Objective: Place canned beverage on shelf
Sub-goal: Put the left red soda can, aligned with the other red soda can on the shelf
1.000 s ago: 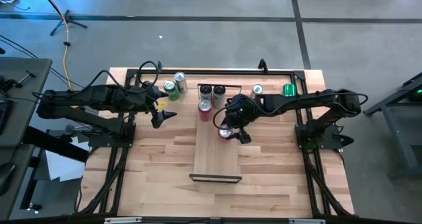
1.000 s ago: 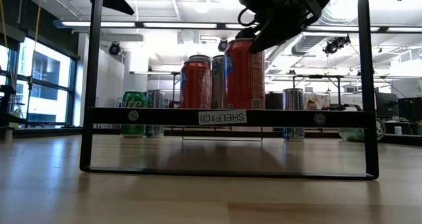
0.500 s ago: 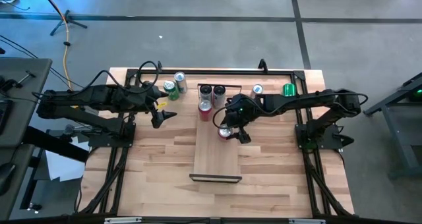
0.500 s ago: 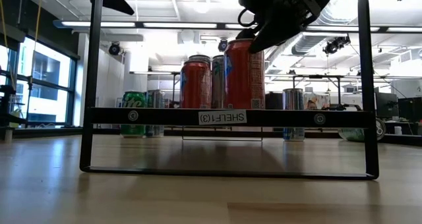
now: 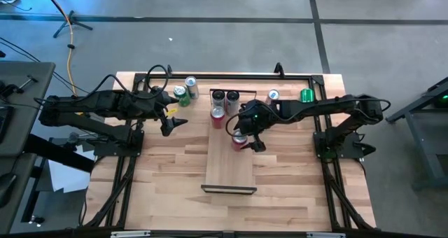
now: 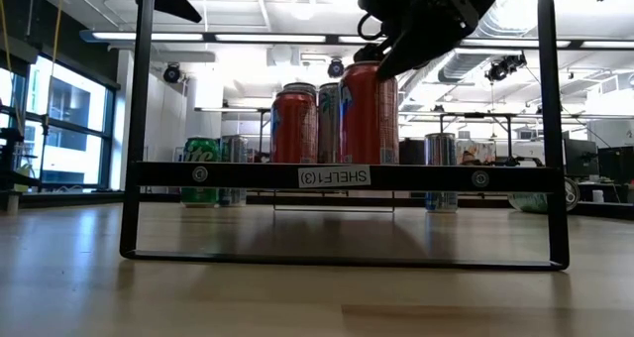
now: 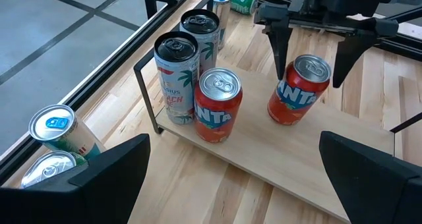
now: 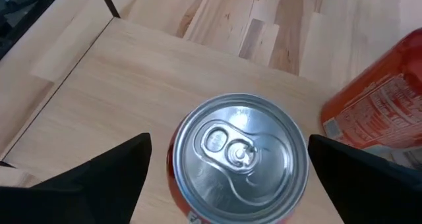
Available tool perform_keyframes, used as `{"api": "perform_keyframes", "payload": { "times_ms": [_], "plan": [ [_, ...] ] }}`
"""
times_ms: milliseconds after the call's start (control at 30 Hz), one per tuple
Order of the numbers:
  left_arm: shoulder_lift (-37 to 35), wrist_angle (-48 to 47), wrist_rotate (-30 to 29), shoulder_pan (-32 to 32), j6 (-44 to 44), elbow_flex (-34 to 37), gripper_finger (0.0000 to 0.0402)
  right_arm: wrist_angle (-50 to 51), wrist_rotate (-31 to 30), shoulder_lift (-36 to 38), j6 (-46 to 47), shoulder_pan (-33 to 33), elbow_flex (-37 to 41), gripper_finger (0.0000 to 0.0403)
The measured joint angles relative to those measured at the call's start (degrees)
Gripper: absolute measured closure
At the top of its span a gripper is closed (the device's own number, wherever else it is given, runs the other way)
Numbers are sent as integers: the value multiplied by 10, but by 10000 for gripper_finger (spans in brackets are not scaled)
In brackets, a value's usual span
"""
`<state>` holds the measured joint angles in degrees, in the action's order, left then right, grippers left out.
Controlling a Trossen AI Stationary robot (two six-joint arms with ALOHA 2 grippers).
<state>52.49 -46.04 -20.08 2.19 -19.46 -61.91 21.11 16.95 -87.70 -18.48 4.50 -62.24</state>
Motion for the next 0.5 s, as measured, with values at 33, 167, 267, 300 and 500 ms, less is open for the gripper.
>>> {"api": "perform_keyframes", "payload": {
  "times_ms": [33, 167, 267, 300, 500],
  "plan": [
    [0, 0, 0, 0, 0, 0, 5, 7, 0, 0, 0, 1, -5, 9],
    [0, 0, 0, 0, 0, 0, 5, 35, 0, 0, 0, 10, -31, 9],
    [0, 0, -1, 0, 0, 0, 5, 78, 0, 0, 0, 20, -59, 9],
    [0, 0, -1, 0, 1, 0, 5, 91, 0, 0, 0, 24, -69, 9],
    [0, 0, -1, 0, 1, 0, 5, 172, 0, 0, 28, 41, -132, 9]
  ]
}}
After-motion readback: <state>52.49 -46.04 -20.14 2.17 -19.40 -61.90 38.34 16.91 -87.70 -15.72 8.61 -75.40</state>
